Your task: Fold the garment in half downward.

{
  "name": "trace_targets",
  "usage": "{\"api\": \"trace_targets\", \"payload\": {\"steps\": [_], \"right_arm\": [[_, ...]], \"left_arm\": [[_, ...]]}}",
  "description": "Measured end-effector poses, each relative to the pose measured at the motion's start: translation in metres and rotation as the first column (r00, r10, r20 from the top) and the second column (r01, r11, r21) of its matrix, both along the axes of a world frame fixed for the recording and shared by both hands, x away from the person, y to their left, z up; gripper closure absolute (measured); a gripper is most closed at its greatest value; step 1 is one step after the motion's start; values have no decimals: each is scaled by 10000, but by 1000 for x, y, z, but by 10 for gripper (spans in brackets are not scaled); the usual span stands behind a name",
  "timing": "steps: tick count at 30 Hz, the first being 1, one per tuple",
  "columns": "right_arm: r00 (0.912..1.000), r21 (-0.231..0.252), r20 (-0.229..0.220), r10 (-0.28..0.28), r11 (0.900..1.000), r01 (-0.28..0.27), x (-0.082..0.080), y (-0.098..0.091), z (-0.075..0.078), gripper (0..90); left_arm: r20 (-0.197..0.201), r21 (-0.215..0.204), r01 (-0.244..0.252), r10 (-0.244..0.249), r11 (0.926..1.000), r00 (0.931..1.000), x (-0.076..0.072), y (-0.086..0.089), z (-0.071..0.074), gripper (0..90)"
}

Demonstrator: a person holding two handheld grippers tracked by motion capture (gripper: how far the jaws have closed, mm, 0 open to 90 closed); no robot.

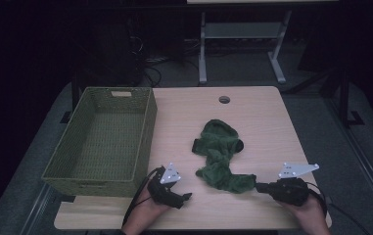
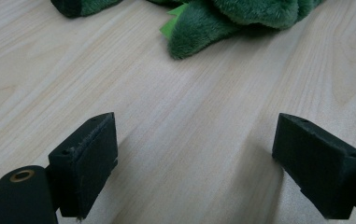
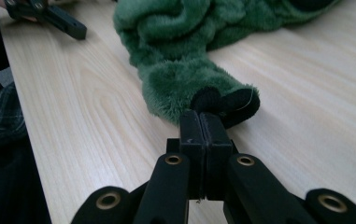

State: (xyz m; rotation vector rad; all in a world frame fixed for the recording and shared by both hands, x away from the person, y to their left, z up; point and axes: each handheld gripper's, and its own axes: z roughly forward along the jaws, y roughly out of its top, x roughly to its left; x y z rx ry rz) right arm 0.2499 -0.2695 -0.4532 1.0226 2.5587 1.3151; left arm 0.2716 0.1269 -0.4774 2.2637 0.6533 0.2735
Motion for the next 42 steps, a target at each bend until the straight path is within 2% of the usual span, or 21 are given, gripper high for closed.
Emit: {"api": "trace_targets", "payload": {"steps": [2,7,11,16,21,23,27,31,34,37,41,42], "right_arm": [[10000,48,23,18,10000,-19,0,1,2,892],[9982,275,495,336,9990,-350,7,8,14,897],[9962,383,699,528,9977,-556,10,15,21,897],[9908,342,976,940,9946,-977,14,27,30,898],[9805,354,1317,1459,9878,-1517,20,46,40,897],[9796,320,1312,1523,9870,-1577,21,50,41,897],[9721,97,1417,1871,9817,-1904,31,68,42,895],[9701,91,1517,1894,9812,-1929,38,78,41,897],[9716,-32,1410,1898,9815,-1913,46,91,38,895],[9705,-15,1451,1923,9810,-1942,50,95,38,886],[9733,178,1689,1553,9869,-1605,53,92,41,846],[9756,330,1819,1233,9908,-1314,54,85,44,845]], "left_arm": [[2,3,3,-3,10000,10000,0,0,0,133],[10,14,7,-7,10000,10000,0,0,0,133],[9,18,-1,1,10000,10000,0,0,0,133],[11,19,0,0,10000,10000,0,0,0,133],[7,-25,-32,32,10000,10000,0,0,0,133],[8,-24,-29,29,10000,10000,0,0,0,133],[-5,-34,-30,30,10000,10000,0,0,0,133],[32,0,-15,15,10000,10000,0,0,0,133],[-5,-17,-25,25,10000,10000,0,0,0,133],[-8,-12,-26,26,10000,10000,0,0,0,133],[2,-20,-37,37,10000,10000,0,0,0,133],[5,-20,-38,38,10000,10000,0,0,0,133]]}}
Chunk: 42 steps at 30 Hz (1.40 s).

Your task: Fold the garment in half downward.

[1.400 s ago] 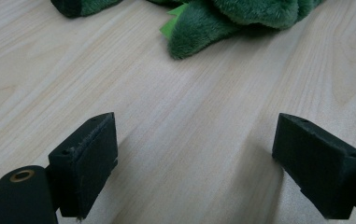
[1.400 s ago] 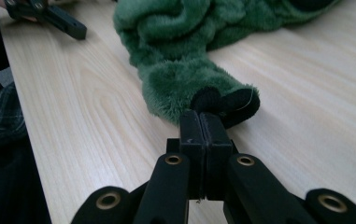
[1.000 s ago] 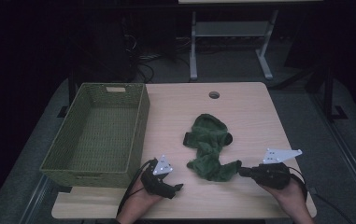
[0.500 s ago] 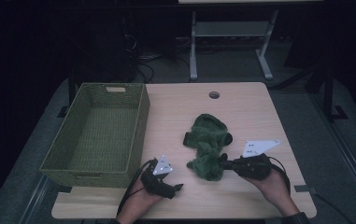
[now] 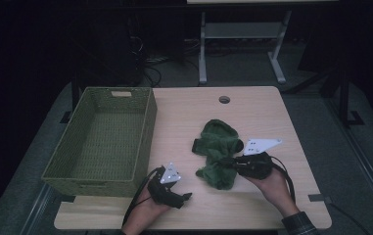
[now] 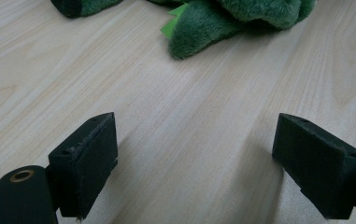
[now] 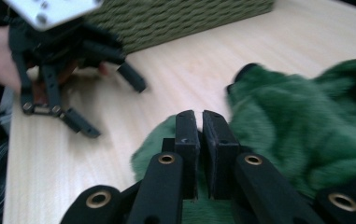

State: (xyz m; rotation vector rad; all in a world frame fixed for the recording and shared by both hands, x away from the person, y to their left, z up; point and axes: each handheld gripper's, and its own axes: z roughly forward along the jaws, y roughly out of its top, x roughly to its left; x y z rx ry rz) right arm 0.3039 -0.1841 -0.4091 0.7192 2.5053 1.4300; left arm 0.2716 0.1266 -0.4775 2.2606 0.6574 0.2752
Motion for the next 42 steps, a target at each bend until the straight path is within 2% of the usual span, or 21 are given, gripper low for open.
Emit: {"api": "trace_targets", "payload": {"steps": [3,4,6,11,12,17,20,22,23,25,28,31,33,34,35,38,39,41,42], "right_arm": [[9994,-28,23,-354,9994,354,2,-7,0,854],[9976,24,-33,-696,9976,696,4,-14,-3,869],[9963,-76,-174,-842,9964,841,4,-17,-7,870],[9965,-137,-485,-680,9976,674,7,-12,-16,869],[9960,-213,-721,-531,9984,516,10,-5,-23,868],[9946,-378,-1008,-227,9991,189,12,9,-32,867],[9937,-752,-1114,-73,9972,-11,12,18,-39,867],[9909,-1170,-1347,7,9930,-166,12,23,-47,882],[9909,-1170,-1347,7,9930,-166,12,23,-47,882],[9892,-1484,-1461,-125,9889,-94,12,25,-54,898],[9909,-1434,-1332,-216,9897,23,9,24,-58,898],[9931,-1476,-1158,-191,9891,18,9,23,-54,882],[9939,-1268,-1064,-288,9918,151,8,20,-49,804],[9950,-1164,-949,-320,9930,209,9,17,-46,763],[9950,-1164,-949,-320,9930,209,9,17,-46,763],[9938,-642,-910,-632,9963,575,11,3,-32,639],[9938,-642,-910,-632,9963,575,11,3,-32,639],[9934,-366,-884,-728,9969,698,11,-3,-23,618],[9931,-306,-905,-746,9969,721,12,-5,-19,616]], "left_arm": [[-19,-20,-16,15,10000,10000,0,0,0,133],[-23,-18,-15,15,10000,10000,0,0,0,133],[5,-44,-25,25,10000,10000,0,0,0,133],[-1,34,23,-23,10000,10000,0,0,0,133],[20,52,32,-32,10000,10000,0,0,0,133],[23,50,35,-35,10000,10000,0,0,0,133],[7,37,41,-41,10000,10000,0,0,0,133],[-14,23,35,-35,10000,10000,0,0,0,133],[-14,23,35,-35,10000,10000,0,0,0,133],[-20,21,23,-23,10000,10000,0,0,0,133],[-12,5,-52,52,10000,10000,0,0,0,137],[2,8,-172,172,9999,9999,1,0,0,144],[-55,12,-244,244,9997,9997,1,-1,1,149],[-264,124,-417,420,9991,9988,3,-3,4,158],[-264,124,-417,420,9991,9988,3,-3,4,160],[-189,93,-421,422,9991,9989,8,-9,9,160],[-189,93,-421,422,9991,9989,8,-9,9,161],[-103,43,-417,417,9991,9991,10,-11,14,183],[-29,-16,-460,460,9989,9989,13,-12,21,195]]}}
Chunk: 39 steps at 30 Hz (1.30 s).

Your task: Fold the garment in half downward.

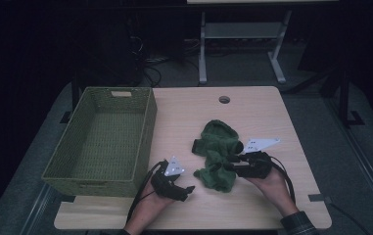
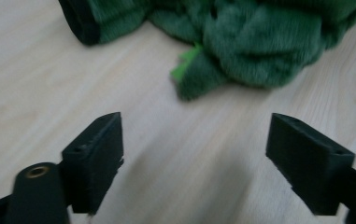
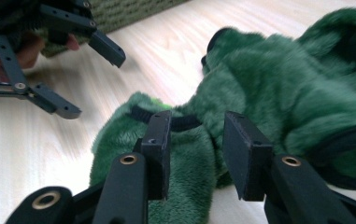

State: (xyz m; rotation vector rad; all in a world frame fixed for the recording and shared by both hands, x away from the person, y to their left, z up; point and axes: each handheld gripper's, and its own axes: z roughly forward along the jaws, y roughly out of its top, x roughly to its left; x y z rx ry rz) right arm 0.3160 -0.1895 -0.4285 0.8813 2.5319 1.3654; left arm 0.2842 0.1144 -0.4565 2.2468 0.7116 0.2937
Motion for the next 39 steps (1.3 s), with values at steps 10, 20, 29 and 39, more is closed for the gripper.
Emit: {"api": "trace_targets", "payload": {"steps": [10,20,29,39], "right_arm": [[9970,-4,35,-776,9970,776,16,-20,14,625],[9889,-239,57,-1484,9886,1485,57,-32,23,626],[9796,-381,-170,-2000,9792,1993,93,-35,17,639],[9658,-659,-901,-2433,9690,2380,124,-33,-9,638]], "left_arm": [[406,-421,-240,257,9988,9988,33,-11,28,311],[284,-764,-699,722,9946,9970,94,-21,48,480],[-475,-1088,-1071,1024,9883,9936,147,-31,42,501],[-903,-973,-841,753,9917,9931,183,-41,19,478]]}}
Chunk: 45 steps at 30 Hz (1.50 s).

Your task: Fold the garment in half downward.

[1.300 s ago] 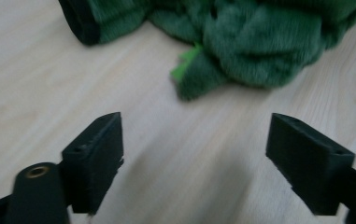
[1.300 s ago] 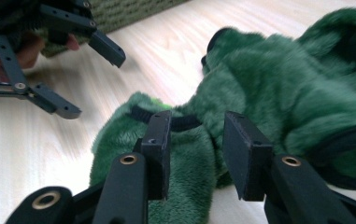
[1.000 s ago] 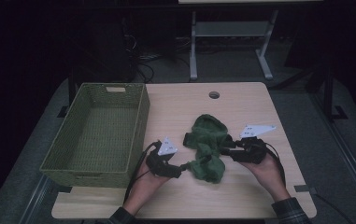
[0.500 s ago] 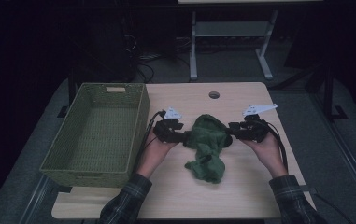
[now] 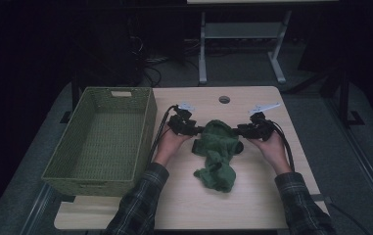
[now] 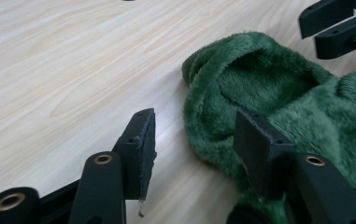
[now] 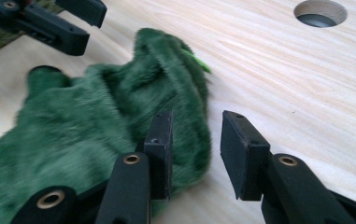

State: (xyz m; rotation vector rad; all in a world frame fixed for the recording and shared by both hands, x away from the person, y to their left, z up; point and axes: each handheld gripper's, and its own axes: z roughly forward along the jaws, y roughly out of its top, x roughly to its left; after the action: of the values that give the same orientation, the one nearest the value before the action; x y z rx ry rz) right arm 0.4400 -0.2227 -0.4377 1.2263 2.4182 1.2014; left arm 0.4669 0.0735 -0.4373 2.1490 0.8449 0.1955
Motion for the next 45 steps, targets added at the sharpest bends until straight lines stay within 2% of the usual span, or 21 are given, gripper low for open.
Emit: {"api": "trace_targets", "payload": {"steps": [4,5,6,12,13,14,16,17,20,22,25,28,30,31,37,45], "right_arm": [[9998,-45,-202,-44,10000,43,6,0,-10,640],[9991,-1,-411,-37,10000,37,8,0,-15,641],[9988,-15,-480,-22,10000,21,9,0,-17,648],[9973,-85,-738,-52,10000,46,11,1,-23,670],[9965,-106,-829,35,9999,-44,12,2,-26,687],[9965,-106,-829,35,9999,-44,12,2,-26,687],[9969,-243,-785,89,9996,-108,11,2,-26,751],[9968,-277,-797,81,9996,-104,11,2,-27,791],[9962,-292,-864,86,9995,-112,11,1,-27,829],[9960,-356,-872,171,9992,-202,10,1,-28,855],[9961,-266,-869,164,9995,-187,9,-3,-26,867],[9963,-194,-851,154,9997,-171,10,-4,-26,870],[9967,-205,-797,140,9997,-157,9,-4,-25,872],[9968,-208,-784,144,9997,-161,9,-4,-25,873],[9979,-140,-632,145,9998,-155,8,-6,-21,881],[9989,109,-447,139,9999,-135,5,-6,-14,884]], "left_arm": [[-173,-6,133,-134,9999,9998,4,-6,-9,463],[-297,-128,155,-159,9998,9994,6,-9,-13,462],[-314,-36,216,-218,9998,9993,6,-9,-15,461],[-574,-122,308,-315,9995,9979,9,-14,-24,470],[-617,70,542,-536,9985,9967,9,-16,-26,478],[-617,70,542,-536,9985,9967,9,-16,-26,488],[-664,206,636,-621,9978,9959,8,-19,-28,517],[-632,380,776,-751,9963,9952,7,-21,-30,547],[-562,525,913,-883,9944,9945,6,-22,-30,642],[-518,500,911,-885,9946,9947,5,-23,-30,717],[-523,739,971,-934,9925,9943,6,-20,-26,862],[-563,794,974,-931,9921,9941,5,-19,-25,881],[-446,887,912,-875,9919,9952,5,-16,-21,894],[-376,709,764,-739,9946,9966,5,-15,-20,896],[12,368,458,-459,9983,9989,5,-7,-7,899],[483,305,499,-514,9983,9975,3,-6,7,899]]}}
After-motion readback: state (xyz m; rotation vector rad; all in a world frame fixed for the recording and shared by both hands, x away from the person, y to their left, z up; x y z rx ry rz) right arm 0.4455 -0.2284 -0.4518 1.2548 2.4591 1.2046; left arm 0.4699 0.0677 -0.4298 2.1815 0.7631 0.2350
